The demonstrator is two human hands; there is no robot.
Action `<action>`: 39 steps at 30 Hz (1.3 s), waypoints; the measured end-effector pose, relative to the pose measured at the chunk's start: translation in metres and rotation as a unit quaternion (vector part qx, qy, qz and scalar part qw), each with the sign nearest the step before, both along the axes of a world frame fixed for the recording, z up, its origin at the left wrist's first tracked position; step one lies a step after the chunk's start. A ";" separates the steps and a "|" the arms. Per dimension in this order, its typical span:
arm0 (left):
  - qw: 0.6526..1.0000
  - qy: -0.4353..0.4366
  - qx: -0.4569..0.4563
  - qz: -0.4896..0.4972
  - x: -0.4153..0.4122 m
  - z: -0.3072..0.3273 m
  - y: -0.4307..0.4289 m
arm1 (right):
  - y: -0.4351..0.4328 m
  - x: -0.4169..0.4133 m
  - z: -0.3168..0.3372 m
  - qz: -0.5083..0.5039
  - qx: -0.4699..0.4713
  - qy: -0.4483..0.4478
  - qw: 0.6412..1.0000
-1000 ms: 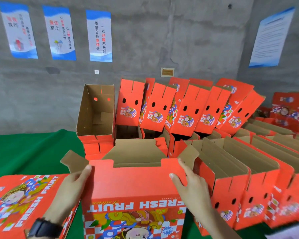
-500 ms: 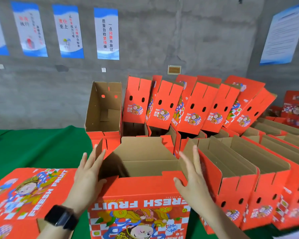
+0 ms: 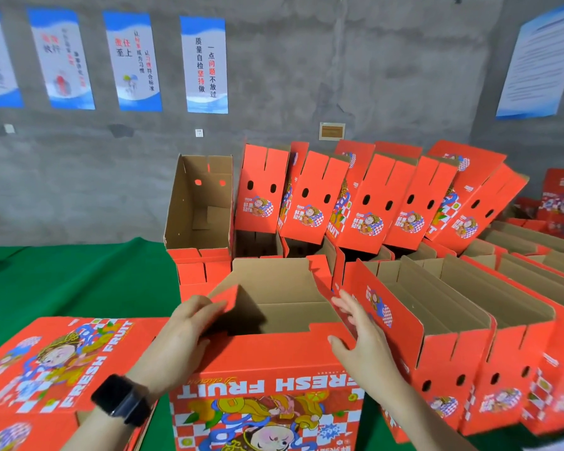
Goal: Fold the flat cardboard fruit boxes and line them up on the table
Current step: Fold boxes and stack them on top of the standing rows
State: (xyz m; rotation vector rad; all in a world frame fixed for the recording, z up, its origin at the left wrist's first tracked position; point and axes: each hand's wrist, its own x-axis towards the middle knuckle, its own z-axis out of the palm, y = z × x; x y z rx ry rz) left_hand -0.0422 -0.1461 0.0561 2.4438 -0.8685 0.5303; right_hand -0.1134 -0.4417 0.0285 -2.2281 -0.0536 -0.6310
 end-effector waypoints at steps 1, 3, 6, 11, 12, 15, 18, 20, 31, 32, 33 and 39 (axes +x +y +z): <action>1.000 0.013 0.015 -0.013 0.001 0.002 0.000 | 0.000 0.001 0.000 -0.005 -0.011 -0.007 1.000; 0.997 0.055 0.039 -0.037 0.003 0.007 0.002 | -0.002 0.003 -0.002 -0.009 -0.041 -0.029 0.999; 0.993 0.108 0.035 -0.013 0.012 0.016 -0.005 | -0.005 0.006 -0.003 -0.001 -0.073 -0.040 0.997; 0.990 0.109 0.033 0.080 0.031 0.023 -0.027 | -0.013 0.007 0.003 0.024 -0.106 -0.032 0.994; 0.990 0.118 0.043 0.072 0.034 0.024 -0.031 | -0.014 0.006 0.003 0.027 -0.105 -0.034 0.993; 0.990 0.120 0.055 0.053 0.042 0.021 -0.039 | -0.011 0.006 -0.002 0.030 -0.085 -0.046 0.995; 0.990 0.111 0.056 0.060 0.046 0.017 -0.041 | -0.009 0.006 -0.005 0.025 -0.065 -0.039 0.997; 0.991 0.111 0.058 0.053 0.048 0.016 -0.038 | -0.011 0.007 -0.004 0.035 -0.068 -0.034 0.996; 0.988 0.087 0.074 0.107 0.066 0.023 -0.052 | -0.024 0.002 0.000 0.122 -0.122 0.015 0.985; 0.991 0.083 0.050 0.096 0.065 0.020 -0.050 | -0.024 0.003 0.000 0.128 -0.136 0.027 0.982; 0.993 0.079 0.028 0.085 0.063 0.017 -0.047 | -0.024 0.004 0.001 0.129 -0.140 0.035 0.981; 0.995 0.056 -0.061 0.052 0.061 0.010 -0.040 | -0.022 0.031 0.036 0.069 -0.108 0.108 0.986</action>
